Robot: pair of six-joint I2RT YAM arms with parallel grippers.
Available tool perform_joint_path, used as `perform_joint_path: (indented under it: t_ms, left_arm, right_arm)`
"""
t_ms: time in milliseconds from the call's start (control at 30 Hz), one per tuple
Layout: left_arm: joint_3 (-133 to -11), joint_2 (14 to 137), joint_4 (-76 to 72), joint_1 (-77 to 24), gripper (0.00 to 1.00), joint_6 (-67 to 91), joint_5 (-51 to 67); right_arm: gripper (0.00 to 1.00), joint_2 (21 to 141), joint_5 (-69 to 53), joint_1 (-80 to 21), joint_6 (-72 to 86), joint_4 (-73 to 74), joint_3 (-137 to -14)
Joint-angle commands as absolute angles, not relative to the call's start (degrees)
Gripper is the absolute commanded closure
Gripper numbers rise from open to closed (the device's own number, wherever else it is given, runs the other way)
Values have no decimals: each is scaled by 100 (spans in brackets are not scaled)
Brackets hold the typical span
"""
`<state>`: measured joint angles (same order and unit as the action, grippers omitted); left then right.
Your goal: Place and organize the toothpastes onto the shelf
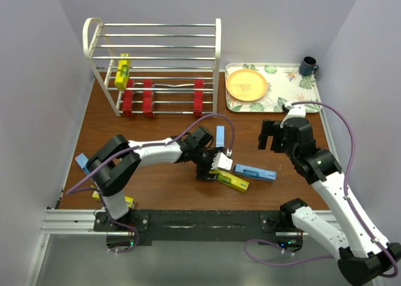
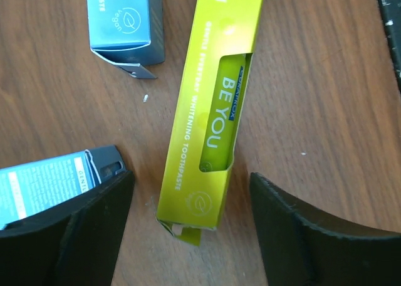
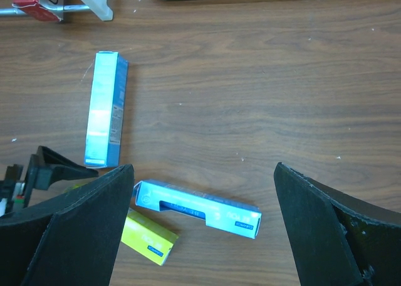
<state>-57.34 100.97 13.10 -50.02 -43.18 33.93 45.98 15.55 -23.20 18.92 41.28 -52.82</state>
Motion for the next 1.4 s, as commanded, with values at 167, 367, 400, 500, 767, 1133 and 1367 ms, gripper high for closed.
perform_joint_path:
  t_ms: [167, 367, 400, 500, 767, 1133, 1367]
  left_arm:
    - [-6126, 10573, 1538, -5010, 30, -4606, 3463]
    - [-5757, 10319, 1433, -5018, 39, -4509, 3410]
    - [-5652, 10275, 1415, -5010, 40, -4483, 3401]
    - [-5433, 10064, 1380, -5010, 43, -4386, 3358]
    - [-4659, 9159, 933, -5010, 59, -3982, 3208]
    - [-4079, 8615, -156, -5001, 76, -2989, 3358]
    - [-3613, 7630, -501, -4747, 87, -1892, 2813]
  right_arm:
    - [1, 4597, 1547, -2320, 1784, 4166, -5555]
    - [1, 4544, 1538, -2329, 1881, 4070, -5458]
    - [1, 4561, 1512, -2320, 1890, 4043, -5441]
    - [1, 4597, 1486, -2320, 1942, 3929, -5414]
    - [2, 4895, 1433, -2312, 1986, 3569, -5405]
    - [2, 4975, 1222, -2320, 2434, 3287, -5344]
    - [2, 4817, 1459, -2320, 2505, 3349, -5317]
